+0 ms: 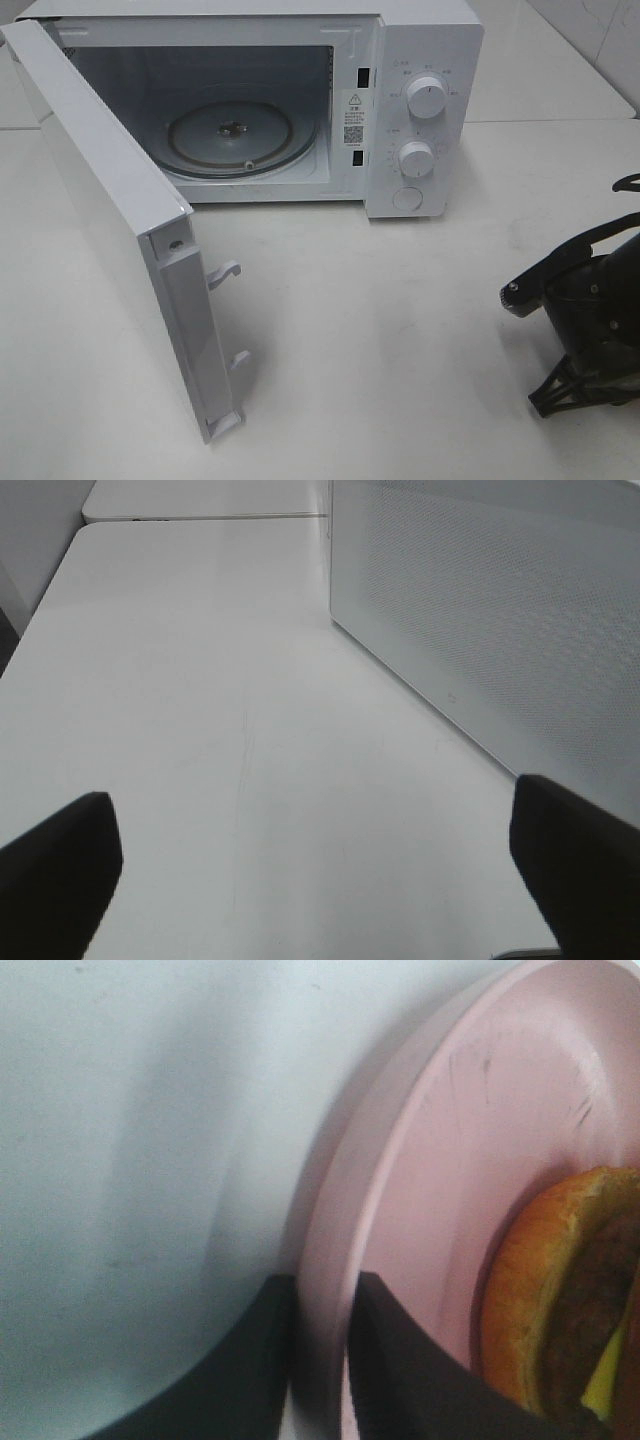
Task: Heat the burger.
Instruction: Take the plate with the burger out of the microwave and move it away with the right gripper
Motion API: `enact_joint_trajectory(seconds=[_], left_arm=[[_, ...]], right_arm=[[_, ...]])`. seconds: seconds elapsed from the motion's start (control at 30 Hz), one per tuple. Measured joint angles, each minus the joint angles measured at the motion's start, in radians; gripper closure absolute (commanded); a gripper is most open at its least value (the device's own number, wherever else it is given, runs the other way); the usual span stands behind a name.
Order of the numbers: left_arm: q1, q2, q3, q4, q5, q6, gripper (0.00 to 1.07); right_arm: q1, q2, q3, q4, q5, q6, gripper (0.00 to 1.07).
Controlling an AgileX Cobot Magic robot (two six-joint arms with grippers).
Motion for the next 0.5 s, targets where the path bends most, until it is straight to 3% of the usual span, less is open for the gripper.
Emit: enact_joint_trajectory(seconds=[0.1, 0.33, 0.5], left_arm=[[0.0, 0.0, 0.0, 0.0, 0.0, 0.0, 0.08], [0.0, 0.0, 0.0, 0.0, 0.0, 0.0, 0.08], [0.0, 0.0, 0.0, 0.0, 0.0, 0.0, 0.08]], right_arm=[[0.0, -0.01, 0.0, 0.001, 0.012, -0.002, 0.64], [0.0, -0.078, 0.0, 0.033, 0.013, -0.023, 0.63], [0.0, -0.156, -0.016, 0.127, 0.014, -0.12, 0.61]])
